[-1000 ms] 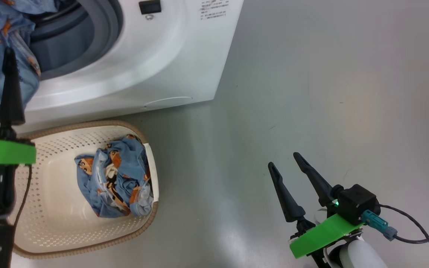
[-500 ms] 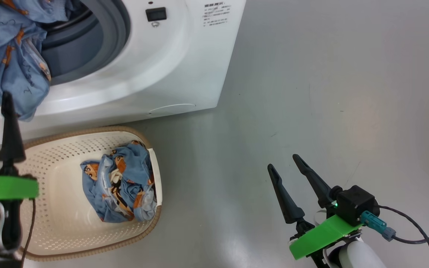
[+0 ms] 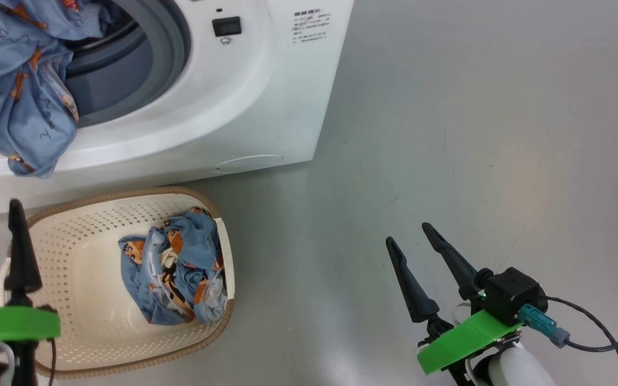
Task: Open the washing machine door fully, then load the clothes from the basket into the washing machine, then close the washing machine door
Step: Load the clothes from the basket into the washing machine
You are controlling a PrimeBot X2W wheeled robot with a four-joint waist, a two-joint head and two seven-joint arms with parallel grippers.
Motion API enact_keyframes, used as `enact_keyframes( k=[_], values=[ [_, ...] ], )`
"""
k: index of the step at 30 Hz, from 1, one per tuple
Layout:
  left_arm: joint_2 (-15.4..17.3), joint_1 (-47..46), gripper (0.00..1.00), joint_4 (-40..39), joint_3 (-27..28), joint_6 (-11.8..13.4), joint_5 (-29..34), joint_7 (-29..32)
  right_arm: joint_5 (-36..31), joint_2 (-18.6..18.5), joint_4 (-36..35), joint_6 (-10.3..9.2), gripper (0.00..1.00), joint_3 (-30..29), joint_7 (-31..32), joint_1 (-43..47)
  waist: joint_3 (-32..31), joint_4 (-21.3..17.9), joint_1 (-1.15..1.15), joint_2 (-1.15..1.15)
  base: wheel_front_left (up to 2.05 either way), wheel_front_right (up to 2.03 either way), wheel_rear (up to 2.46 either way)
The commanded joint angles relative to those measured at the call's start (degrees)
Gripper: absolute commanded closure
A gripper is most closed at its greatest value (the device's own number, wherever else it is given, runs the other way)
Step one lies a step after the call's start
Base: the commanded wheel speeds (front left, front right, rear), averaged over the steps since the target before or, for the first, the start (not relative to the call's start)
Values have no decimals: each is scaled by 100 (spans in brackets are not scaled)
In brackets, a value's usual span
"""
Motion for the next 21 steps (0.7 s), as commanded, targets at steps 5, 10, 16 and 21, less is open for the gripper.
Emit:
enact_keyframes(
  k=[5,10,16,21],
  values=[
    [79,399,0,-121,236,-15,95,-29,-66,21,-131,35,0,113,-28,118,-9,16,0,0,0,0,0],
    [47,693,0,-143,234,-15,96,-29,-80,21,-130,35,0,100,-28,120,-12,39,0,0,0,0,0],
    [-19,1029,0,-274,295,-15,81,-29,-89,21,-117,35,0,91,-28,116,-37,65,0,0,0,0,0],
    [-98,1134,0,-206,397,-15,54,-29,-81,21,-86,35,0,106,-28,119,-60,82,0,0,0,0,0]
  ],
)
